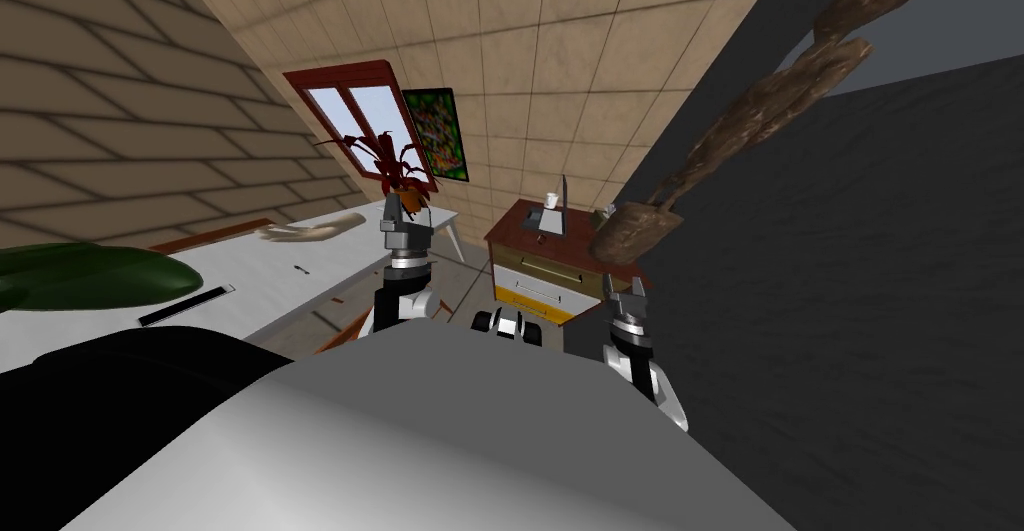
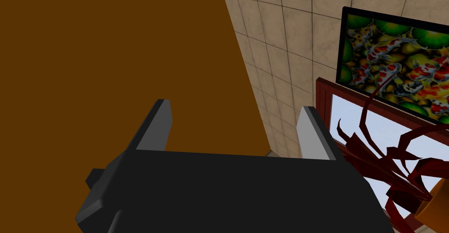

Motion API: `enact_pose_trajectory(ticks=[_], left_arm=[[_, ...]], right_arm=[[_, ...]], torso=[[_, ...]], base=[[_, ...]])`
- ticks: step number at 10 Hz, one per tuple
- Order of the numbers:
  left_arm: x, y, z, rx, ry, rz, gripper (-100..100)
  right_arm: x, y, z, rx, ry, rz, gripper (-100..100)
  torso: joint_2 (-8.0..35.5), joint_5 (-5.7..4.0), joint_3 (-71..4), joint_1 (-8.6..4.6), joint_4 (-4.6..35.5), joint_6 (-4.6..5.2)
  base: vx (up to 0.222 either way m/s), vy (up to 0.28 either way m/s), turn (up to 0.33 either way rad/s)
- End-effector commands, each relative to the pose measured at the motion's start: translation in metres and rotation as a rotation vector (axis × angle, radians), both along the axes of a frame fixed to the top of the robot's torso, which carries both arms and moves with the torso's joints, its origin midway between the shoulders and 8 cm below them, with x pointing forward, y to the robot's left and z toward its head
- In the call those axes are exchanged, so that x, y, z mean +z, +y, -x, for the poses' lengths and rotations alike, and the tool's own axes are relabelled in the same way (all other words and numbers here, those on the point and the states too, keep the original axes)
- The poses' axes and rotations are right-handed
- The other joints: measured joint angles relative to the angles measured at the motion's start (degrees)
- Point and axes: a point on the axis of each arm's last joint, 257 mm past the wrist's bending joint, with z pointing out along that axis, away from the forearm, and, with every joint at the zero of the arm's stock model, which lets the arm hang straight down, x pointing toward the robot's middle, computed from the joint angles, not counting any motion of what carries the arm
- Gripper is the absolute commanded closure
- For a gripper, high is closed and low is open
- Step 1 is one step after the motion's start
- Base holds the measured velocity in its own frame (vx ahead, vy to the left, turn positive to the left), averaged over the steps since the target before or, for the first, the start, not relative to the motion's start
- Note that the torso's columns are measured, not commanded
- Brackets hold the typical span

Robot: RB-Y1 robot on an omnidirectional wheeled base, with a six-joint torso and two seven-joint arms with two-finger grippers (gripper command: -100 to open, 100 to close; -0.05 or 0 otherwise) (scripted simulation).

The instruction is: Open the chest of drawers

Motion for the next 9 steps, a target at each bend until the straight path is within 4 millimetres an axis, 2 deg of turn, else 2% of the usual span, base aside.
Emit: enact_pose_trajectory(ticks=[1,2,4,5,9], left_arm=[[0.0,0.0,0.0,0.0,0.0,0.0,0],[0.0,0.0,0.0,0.0,0.0,0.0,0],[0.0,0.0,0.0,0.0,0.0,0.0,0],[0.0,0.0,0.0,0.0,0.0,0.0,0],[0.0,0.0,0.0,0.0,0.0,0.0,0]], right_arm=[[-0.003,-0.001,0.0,-0.038,0.001,0.053,-100],[-0.012,-0.008,0.002,-0.068,0.004,0.101,-100],[-0.014,-0.009,0.002,-0.1,0.006,0.145,-100],[-0.023,-0.016,0.004,-0.125,0.009,0.185,-100],[-0.035,-0.024,0.007,-0.2,0.015,0.295,-100]], torso=[[0.09,-0.02,0.05,-0.06,0.02,0.0],[0.15,-0.03,0.09,-0.07,0.04,0.0],[-0.09,0.02,-0.06,0.09,-0.03,0.0],[0.02,0.01,0.0,0.03,0.0,0.0],[-0.11,-0.06,-0.03,-0.01,-0.06,-0.08]], base=[[0.0,0.0,0.0],[0.054,0.026,0.021],[0.049,0.035,0.004],[0.048,0.044,0.017],[0.056,0.042,0.0]])
